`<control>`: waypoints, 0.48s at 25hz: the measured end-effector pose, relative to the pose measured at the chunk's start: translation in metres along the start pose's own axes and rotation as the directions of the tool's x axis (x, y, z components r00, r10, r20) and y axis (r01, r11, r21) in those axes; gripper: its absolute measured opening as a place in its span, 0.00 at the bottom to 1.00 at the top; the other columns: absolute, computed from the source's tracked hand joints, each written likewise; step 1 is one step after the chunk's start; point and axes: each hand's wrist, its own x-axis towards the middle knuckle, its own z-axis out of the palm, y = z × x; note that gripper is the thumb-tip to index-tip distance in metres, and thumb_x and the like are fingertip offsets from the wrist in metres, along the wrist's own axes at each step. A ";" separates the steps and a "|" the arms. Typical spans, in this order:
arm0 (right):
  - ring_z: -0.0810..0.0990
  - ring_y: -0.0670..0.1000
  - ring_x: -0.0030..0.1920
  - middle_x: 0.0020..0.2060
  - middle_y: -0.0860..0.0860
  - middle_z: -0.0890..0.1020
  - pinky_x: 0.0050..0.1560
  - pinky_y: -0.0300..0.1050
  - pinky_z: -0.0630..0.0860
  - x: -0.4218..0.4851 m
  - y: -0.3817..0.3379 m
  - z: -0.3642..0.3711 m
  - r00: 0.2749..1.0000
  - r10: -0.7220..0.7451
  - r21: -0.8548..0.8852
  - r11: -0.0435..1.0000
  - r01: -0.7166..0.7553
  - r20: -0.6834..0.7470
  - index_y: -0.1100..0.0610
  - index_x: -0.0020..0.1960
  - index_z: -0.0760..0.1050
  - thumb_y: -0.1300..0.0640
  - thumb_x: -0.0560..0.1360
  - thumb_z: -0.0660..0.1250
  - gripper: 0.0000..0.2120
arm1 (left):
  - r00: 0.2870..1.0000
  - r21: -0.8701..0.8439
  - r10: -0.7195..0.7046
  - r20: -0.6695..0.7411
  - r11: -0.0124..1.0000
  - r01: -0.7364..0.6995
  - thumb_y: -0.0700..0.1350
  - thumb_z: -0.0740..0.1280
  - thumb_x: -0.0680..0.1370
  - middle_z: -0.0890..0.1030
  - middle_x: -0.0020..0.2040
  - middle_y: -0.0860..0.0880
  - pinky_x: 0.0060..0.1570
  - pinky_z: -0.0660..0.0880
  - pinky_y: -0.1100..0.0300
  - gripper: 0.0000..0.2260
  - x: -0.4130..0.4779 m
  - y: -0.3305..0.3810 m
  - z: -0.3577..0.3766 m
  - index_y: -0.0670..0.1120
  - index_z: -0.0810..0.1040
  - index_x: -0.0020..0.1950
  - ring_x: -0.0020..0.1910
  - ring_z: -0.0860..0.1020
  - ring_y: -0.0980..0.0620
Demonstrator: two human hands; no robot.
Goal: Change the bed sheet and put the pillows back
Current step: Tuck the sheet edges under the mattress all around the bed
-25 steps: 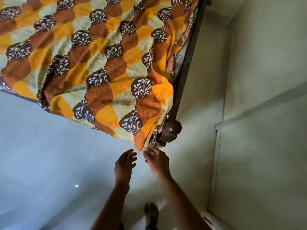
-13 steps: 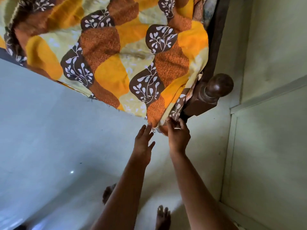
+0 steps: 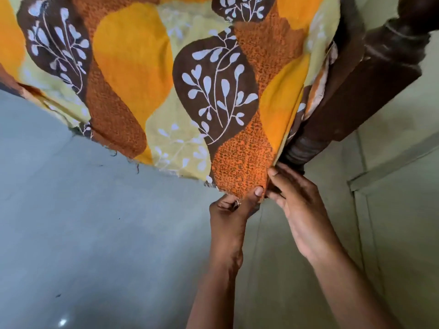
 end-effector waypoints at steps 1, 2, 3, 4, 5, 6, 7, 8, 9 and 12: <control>0.80 0.49 0.56 0.50 0.48 0.84 0.58 0.47 0.75 0.003 0.005 0.002 0.999 -0.051 -0.002 0.999 0.051 0.019 0.50 0.52 0.81 0.44 0.71 0.68 0.14 | 0.999 0.028 0.026 0.040 0.999 -0.027 0.36 0.69 0.73 0.77 0.30 0.52 0.32 0.70 0.73 0.08 0.003 -0.007 -0.001 0.43 0.78 0.34 0.30 0.73 0.60; 0.80 0.48 0.55 0.50 0.48 0.84 0.57 0.46 0.75 0.007 0.011 0.003 0.994 -0.110 -0.024 0.994 0.110 0.006 0.49 0.50 0.82 0.42 0.70 0.68 0.14 | 0.996 0.054 0.042 0.077 0.997 -0.046 0.35 0.68 0.73 0.75 0.27 0.54 0.31 0.69 0.74 0.12 0.007 -0.012 -0.003 0.45 0.77 0.30 0.28 0.72 0.62; 0.81 0.45 0.53 0.48 0.47 0.85 0.55 0.44 0.75 0.010 0.017 0.005 0.987 -0.160 -0.041 0.986 0.159 -0.027 0.50 0.48 0.82 0.43 0.71 0.68 0.12 | 0.994 0.088 0.049 0.100 0.994 -0.057 0.35 0.68 0.73 0.75 0.25 0.57 0.30 0.68 0.74 0.15 0.011 -0.017 -0.005 0.47 0.76 0.27 0.27 0.71 0.64; 0.80 0.41 0.49 0.46 0.48 0.85 0.52 0.42 0.74 0.015 0.023 0.005 0.979 -0.193 -0.072 0.979 0.189 -0.064 0.52 0.47 0.82 0.46 0.72 0.68 0.11 | 0.993 0.125 0.059 0.103 0.990 -0.072 0.35 0.68 0.73 0.74 0.24 0.58 0.30 0.68 0.74 0.17 0.014 -0.021 -0.008 0.45 0.75 0.25 0.26 0.71 0.65; 0.79 0.40 0.47 0.46 0.52 0.85 0.50 0.42 0.74 0.018 0.027 0.005 0.972 -0.217 -0.105 0.973 0.208 -0.089 0.55 0.46 0.82 0.49 0.72 0.67 0.11 | 0.992 0.156 0.077 0.104 0.983 -0.092 0.37 0.69 0.73 0.75 0.25 0.58 0.32 0.68 0.74 0.16 0.016 -0.025 -0.012 0.43 0.75 0.25 0.27 0.71 0.66; 0.78 0.41 0.45 0.45 0.55 0.85 0.49 0.43 0.73 0.021 0.033 0.002 0.963 -0.251 -0.149 0.961 0.235 -0.097 0.58 0.44 0.81 0.48 0.72 0.67 0.13 | 0.993 0.153 0.093 0.079 0.983 -0.104 0.42 0.70 0.72 0.77 0.28 0.58 0.36 0.69 0.72 0.12 0.017 -0.029 -0.017 0.41 0.76 0.30 0.30 0.73 0.66; 0.77 0.41 0.43 0.42 0.54 0.85 0.47 0.43 0.73 0.025 0.037 0.000 0.956 -0.280 -0.196 0.946 0.259 -0.090 0.58 0.43 0.81 0.47 0.72 0.66 0.14 | 0.995 0.107 0.087 0.054 0.990 -0.092 0.48 0.69 0.71 0.81 0.35 0.57 0.41 0.72 0.68 0.09 0.017 -0.031 -0.020 0.42 0.80 0.38 0.35 0.76 0.65; 0.75 0.40 0.41 0.37 0.51 0.84 0.46 0.42 0.72 0.027 0.038 -0.004 0.954 -0.291 -0.237 0.934 0.267 -0.069 0.58 0.42 0.80 0.47 0.73 0.66 0.14 | 0.997 0.032 0.060 0.039 0.998 -0.062 0.53 0.68 0.69 0.83 0.44 0.56 0.46 0.74 0.63 0.14 0.016 -0.030 -0.021 0.45 0.81 0.48 0.42 0.79 0.62; 0.74 0.39 0.39 0.35 0.47 0.82 0.44 0.42 0.71 0.031 0.039 -0.007 0.965 -0.262 -0.264 0.933 0.246 -0.029 0.57 0.41 0.80 0.47 0.74 0.65 0.13 | 0.999 -0.076 0.003 0.052 0.997 0.001 0.56 0.66 0.69 0.83 0.50 0.53 0.46 0.76 0.59 0.19 0.015 -0.026 -0.021 0.48 0.79 0.55 0.47 0.80 0.58; 0.73 0.44 0.39 0.37 0.49 0.77 0.42 0.41 0.71 0.034 0.036 -0.012 0.988 -0.110 -0.207 0.970 0.131 0.109 0.61 0.45 0.80 0.45 0.73 0.66 0.18 | 0.971 -0.385 -0.090 0.220 0.907 0.171 0.47 0.61 0.77 0.84 0.46 0.45 0.34 0.79 0.59 0.15 0.008 -0.008 -0.001 0.42 0.75 0.60 0.40 0.83 0.51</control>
